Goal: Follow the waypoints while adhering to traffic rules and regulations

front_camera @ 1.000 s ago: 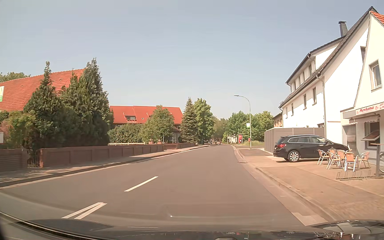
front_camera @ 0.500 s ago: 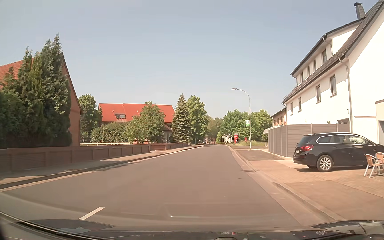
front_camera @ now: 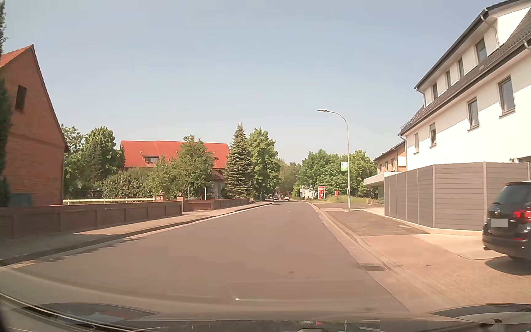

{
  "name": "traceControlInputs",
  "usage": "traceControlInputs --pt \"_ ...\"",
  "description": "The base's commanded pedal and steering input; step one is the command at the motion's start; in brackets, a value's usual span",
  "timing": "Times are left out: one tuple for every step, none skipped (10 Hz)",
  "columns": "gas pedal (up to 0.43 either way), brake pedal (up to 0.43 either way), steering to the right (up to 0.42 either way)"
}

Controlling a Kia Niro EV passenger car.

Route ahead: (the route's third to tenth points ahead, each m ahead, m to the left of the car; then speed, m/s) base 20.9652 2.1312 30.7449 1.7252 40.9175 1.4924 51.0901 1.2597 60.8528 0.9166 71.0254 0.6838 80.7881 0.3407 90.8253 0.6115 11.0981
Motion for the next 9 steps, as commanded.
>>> traceControlInputs --pt "0.28 0.0 0.014" --pt "0.268 0.0 0.014" --pt "0.268 0.0 0.014" --pt "0.268 0.0 0.014" --pt "0.268 0.0 0.013" --pt "0.268 0.0 0.013" --pt "0.268 0.0 0.013" --pt "0.268 0.0 0.013" --pt "0.268 0.0 0.013"
